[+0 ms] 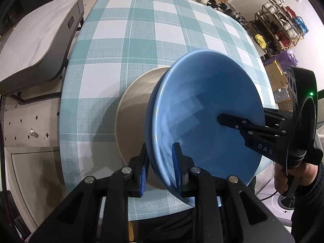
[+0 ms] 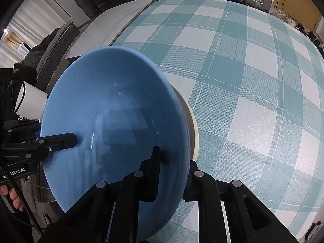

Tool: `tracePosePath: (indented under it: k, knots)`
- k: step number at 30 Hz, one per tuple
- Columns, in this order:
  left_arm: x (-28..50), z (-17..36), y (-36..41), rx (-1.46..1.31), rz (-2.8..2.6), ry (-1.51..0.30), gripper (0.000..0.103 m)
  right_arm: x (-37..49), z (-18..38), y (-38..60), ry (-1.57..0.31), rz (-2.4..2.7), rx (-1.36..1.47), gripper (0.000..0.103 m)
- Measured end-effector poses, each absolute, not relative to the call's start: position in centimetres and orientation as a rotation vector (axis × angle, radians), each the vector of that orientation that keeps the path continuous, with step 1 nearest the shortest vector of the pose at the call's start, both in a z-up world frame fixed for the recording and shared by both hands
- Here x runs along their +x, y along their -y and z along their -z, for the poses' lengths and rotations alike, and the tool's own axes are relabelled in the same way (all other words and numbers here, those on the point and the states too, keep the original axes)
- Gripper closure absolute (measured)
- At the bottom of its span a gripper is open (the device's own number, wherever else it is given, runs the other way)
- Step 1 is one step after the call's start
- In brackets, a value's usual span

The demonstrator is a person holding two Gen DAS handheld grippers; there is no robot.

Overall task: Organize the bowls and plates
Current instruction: 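Lower the blue bowls onto the cream plates and open both tools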

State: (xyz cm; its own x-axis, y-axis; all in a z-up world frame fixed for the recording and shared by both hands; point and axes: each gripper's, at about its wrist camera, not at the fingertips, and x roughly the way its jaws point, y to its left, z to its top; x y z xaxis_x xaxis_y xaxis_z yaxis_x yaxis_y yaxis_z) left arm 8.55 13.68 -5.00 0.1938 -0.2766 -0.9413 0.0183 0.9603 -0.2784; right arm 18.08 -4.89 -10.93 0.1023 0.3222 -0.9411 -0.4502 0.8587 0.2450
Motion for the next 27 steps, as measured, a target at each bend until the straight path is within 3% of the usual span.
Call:
tracePosePath:
  k: [6,10,13,17,22,27]
  knots:
    - [8.5,5.0,-13.7,-0.233,0.206,-1.361,0.081,17.9,10.5,5.1,-1.331,-0.572,-0.117,0.080]
    - [8.5,5.0,-13.9,-0.240,0.198,-1.359,0.079,17.8,9.7,5.3,-1.299,-0.558,-0.120,0.053]
    - [8.6,4.7,-14.0,-0.230,0.194,-1.355,0.078,17.7,9.2,5.3,-1.275,-0.568,-0.129,0.051]
    - [8.5,4.2,-14.4,-0.220,0.172,-1.332,0.068,17.7,8.6,5.6,-1.249,-0.570,-0.114,0.043]
    - [8.2,3.3,-15.1,-0.229,0.135,-1.293,0.055,17.5,7.8,5.8,-1.202,-0.529,-0.161,0.018]
    - [7.8,3.1,-16.1,-0.262,0.122,-1.298,0.053,16.5,6.1,6.4,-1.136,-0.567,-0.142,0.017]
